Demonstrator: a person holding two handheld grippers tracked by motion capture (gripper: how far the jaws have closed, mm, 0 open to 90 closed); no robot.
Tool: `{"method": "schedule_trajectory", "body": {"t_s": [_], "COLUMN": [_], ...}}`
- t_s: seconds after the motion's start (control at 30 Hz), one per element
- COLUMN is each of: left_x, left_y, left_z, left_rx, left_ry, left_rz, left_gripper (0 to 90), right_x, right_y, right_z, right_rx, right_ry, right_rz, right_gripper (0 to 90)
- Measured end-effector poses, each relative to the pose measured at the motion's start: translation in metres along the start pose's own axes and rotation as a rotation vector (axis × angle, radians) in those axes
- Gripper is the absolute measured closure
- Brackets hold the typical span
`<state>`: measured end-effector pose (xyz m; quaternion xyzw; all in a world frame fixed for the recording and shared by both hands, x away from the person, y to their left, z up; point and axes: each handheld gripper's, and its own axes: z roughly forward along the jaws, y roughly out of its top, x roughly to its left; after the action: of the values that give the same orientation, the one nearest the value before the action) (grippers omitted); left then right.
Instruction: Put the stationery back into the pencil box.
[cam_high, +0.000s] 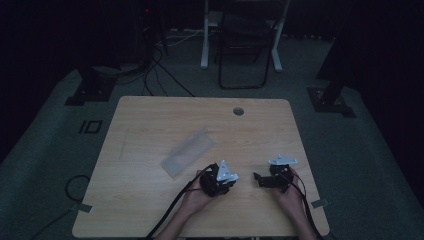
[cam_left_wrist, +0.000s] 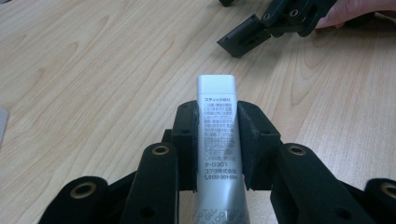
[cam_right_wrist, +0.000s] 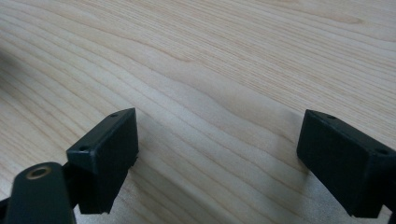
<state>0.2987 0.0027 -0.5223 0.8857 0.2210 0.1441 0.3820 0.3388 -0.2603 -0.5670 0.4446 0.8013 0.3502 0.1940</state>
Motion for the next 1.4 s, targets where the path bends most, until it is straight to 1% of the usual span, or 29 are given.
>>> {"method": "schedule_trajectory", "body": {"t_s": [0.3,0.37,0.63,1.17,1.4], "left_x": [0.006,0.008,0.013,0.022,0.029], "left_y": [0.001,0.001,0.003,0.004,0.005], "left_z": [-0.006,-0.007,-0.012,-0.017,-0.020], "left_rx": [-0.005,-0.003,-0.009,-0.012,-0.015], "left_ry": [0.016,0.019,0.034,0.057,0.073], "left_rz": [0.000,0.007,0.012,0.010,0.005], "left_gripper": [70.7,70.7,70.7,70.7,70.7], "right_x": [0.000,0.000,0.000,0.000,0.000], "right_y": [0.000,0.000,0.000,0.000,0.000], "right_z": [0.000,0.000,0.000,0.000,0.000], "right_rx": [0.000,0.000,0.000,0.000,0.000], "right_ry": [0.000,0.000,0.000,0.000,0.000], "right_rz": [0.000,0.001,0.000,0.000,0.002], "right_gripper": [12.6,12.6,12.6,12.6,12.6]}}
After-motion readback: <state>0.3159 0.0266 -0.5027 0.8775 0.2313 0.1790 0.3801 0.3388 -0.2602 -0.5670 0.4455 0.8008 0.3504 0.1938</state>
